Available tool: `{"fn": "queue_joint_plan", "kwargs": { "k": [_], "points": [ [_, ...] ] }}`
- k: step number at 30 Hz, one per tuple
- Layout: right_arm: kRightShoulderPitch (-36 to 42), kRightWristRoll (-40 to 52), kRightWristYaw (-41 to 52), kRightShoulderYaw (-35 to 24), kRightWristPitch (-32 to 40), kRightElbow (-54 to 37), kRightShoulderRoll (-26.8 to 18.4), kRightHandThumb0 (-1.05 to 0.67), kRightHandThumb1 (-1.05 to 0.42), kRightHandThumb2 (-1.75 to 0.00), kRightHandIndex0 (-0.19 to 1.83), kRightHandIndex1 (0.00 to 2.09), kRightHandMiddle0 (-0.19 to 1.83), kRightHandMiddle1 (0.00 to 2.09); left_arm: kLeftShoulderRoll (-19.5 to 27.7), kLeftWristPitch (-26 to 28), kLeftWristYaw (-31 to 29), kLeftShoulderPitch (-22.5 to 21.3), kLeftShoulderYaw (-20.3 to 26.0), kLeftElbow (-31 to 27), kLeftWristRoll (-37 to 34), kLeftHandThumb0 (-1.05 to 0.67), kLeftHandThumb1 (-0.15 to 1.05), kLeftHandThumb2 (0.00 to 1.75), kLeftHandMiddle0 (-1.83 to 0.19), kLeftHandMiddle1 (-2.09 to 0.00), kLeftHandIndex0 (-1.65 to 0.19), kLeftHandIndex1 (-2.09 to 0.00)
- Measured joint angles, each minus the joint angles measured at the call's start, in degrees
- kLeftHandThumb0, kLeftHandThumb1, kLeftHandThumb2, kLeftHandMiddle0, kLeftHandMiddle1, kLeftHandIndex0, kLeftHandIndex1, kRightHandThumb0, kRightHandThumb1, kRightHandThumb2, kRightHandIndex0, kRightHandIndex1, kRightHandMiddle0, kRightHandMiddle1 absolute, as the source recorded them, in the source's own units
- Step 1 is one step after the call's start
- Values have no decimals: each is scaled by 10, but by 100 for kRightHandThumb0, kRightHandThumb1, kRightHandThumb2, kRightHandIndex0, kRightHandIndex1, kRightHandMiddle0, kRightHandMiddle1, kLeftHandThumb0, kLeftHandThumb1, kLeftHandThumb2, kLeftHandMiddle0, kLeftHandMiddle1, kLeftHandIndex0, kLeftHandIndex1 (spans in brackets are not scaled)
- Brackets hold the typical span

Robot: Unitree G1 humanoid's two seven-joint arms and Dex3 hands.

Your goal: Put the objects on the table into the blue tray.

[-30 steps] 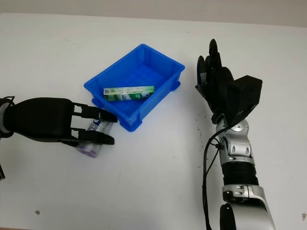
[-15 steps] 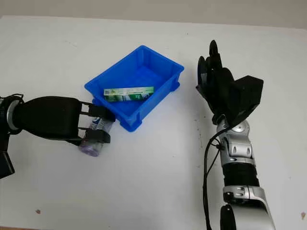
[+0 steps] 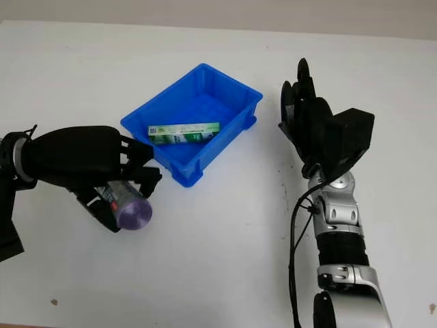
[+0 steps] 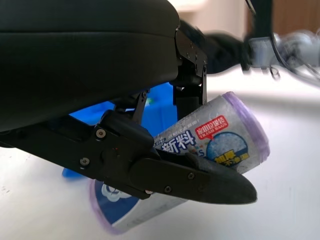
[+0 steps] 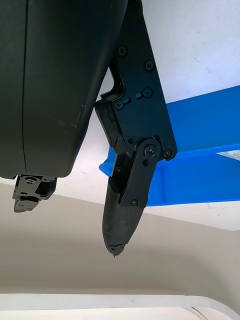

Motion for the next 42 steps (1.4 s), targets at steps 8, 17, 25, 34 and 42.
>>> {"fn": "queue_joint_plan", "kwargs": {
  "k": [8,17,25,34,42],
  "points": [
    [-1,2,6,0,0,10,0,-71,-105,-66,-19,0,-19,0,59,267,-336,61,77,-190,-440,-46,105,31,-76,-209,-45,-209],
    [-6,10,14,-7,-2,16,0,-70,-105,-66,-19,0,-19,0,19,473,-469,118,315,-286,-510,-45,105,28,-56,-209,-32,-209],
    [-12,11,21,-10,-13,31,1,-71,-105,-66,-19,0,-19,0,-170,537,-362,5,397,-116,-390,-38,105,23,-79,-209,-47,-209],
    [-13,6,18,-10,-13,29,-2,-72,-105,-65,-19,0,-19,0,-355,543,-229,-121,401,114,-254,-39,105,24,-97,-209,-72,-209],
    [-5,2,9,-11,-3,6,-7,-71,-105,-66,-19,0,-19,0,-419,493,-255,-158,384,241,-180,-51,105,42,-22,-109,7,-113]
  ]
}}
